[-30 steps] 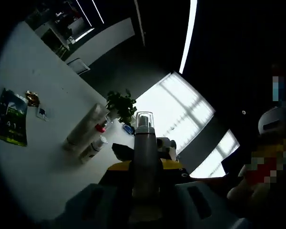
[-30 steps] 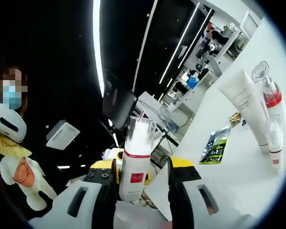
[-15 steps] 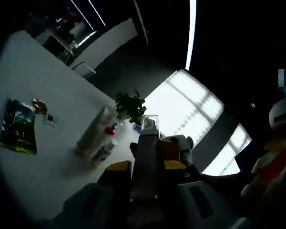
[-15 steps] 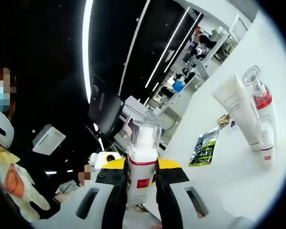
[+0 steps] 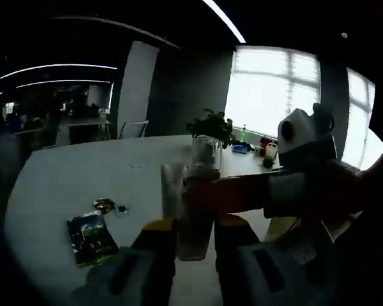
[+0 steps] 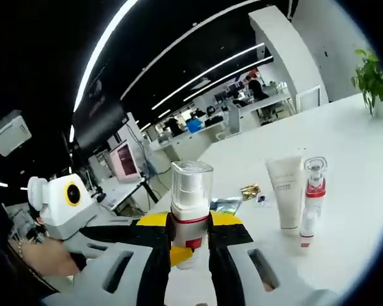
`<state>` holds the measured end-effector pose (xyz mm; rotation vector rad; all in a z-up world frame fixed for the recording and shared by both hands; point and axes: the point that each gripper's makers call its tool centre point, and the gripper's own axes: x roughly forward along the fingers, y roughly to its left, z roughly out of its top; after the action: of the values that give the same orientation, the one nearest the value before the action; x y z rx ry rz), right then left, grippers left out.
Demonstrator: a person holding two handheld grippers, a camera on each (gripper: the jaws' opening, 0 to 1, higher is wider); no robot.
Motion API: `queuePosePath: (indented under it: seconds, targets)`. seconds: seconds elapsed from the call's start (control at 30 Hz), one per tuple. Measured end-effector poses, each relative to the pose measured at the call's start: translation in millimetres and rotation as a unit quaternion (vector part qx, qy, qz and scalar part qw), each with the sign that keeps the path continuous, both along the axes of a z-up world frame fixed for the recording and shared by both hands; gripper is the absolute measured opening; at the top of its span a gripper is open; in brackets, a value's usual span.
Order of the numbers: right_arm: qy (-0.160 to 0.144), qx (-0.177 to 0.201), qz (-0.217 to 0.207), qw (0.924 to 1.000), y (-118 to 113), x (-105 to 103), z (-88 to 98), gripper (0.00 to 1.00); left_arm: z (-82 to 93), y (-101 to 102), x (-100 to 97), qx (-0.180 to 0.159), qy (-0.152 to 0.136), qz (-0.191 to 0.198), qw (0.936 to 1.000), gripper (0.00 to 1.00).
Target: Arrange the skincare products in the storage area until every visible bottle or jar stands upright without overlapping.
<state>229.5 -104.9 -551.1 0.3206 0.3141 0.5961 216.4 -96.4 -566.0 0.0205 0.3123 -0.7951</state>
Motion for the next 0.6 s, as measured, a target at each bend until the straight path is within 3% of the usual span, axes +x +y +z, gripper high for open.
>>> queuePosePath:
  seconds: [0.13,0.27,0.33,0.43,0.53,0.6]
  targets:
    - [0.001,0.015,0.0,0.9999,10,-5,7.7,0.21,-0.1,1,2.3,0.057,-0.041,0.006,0.9975,0.19]
    - [-0.042,-0.042,0.012,0.9981,19,-11,11.5,0.21,0.8,2,7.0,0.076,-0.051,0.029,0.9954,0.18]
    - [-0.048,-0.064,0.024,0.9965,20,-12,12.4,0.21,-2.3,2,4.2,0.055,-0.027,0.015,0.998,0.17]
    - [-0.044,-0.048,0.044,0.9969,20,-11,14.4,0.2,-0.3,3,0.1,0.021,-0.003,0.002,0.9998,0.17]
    - [-0.058,-0.042,0.09,0.9933,25,-16,19.3,0.2,3.0,2,-4.3,-0.009,0.018,-0.018,0.9996,0.17]
    - [-0.062,-0.042,0.118,0.9902,24,-19,21.0,0.2,7.5,1,-7.3,-0.013,0.019,-0.034,0.9992,0.17]
